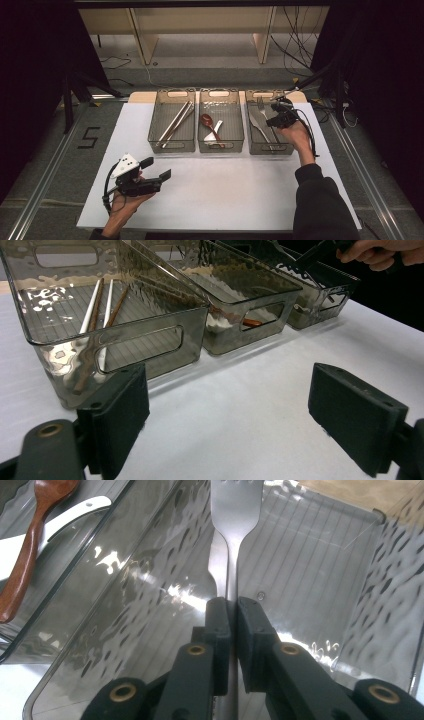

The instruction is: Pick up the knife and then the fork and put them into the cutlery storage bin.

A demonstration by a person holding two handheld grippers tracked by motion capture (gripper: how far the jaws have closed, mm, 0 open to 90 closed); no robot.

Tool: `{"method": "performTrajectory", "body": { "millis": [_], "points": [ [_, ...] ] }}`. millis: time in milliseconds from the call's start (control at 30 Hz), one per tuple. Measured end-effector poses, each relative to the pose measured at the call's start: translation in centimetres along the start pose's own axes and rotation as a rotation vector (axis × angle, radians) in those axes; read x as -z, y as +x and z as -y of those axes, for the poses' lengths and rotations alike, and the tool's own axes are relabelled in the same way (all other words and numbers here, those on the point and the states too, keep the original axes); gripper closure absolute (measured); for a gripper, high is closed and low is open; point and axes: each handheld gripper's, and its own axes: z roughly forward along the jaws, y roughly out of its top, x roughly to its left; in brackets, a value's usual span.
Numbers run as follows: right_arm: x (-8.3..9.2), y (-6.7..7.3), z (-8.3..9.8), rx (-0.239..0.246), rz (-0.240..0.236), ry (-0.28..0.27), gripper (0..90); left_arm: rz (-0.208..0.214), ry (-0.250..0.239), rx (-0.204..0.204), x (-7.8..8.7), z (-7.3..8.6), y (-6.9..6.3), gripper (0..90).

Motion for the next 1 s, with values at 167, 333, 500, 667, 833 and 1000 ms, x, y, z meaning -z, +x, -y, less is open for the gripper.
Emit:
{"method": "performTrajectory", "body": {
  "millis": [167,333,500,667,833,1000],
  "points": [
    [-0.1,0.0,0.2,0.0,-0.001,0.004,84.8,0.0,0.0,0.0,0.0,0.0,0.0,16.1],
    [-0.4,-0.1,0.5,-0.005,0.0,0.01,84.7,0.0,0.0,0.0,0.0,0.0,0.0,16.1],
    [-0.7,-0.1,0.7,-0.007,-0.003,0.019,84.3,0.0,0.002,0.0,0.0,0.0,0.0,16.1],
    [-0.8,-0.1,0.8,-0.021,-0.014,0.021,78.6,-0.001,0.001,0.001,0.0,0.0,0.0,16.2],
    [-0.2,0.1,0.7,-0.028,-0.028,-0.004,67.9,0.0,0.004,-0.003,0.0,0.0,0.0,16.1],
    [0.7,0.7,0.8,-0.02,-0.048,-0.035,59.9,-0.001,0.002,0.001,0.0,0.0,0.0,16.1]
  ]
}}
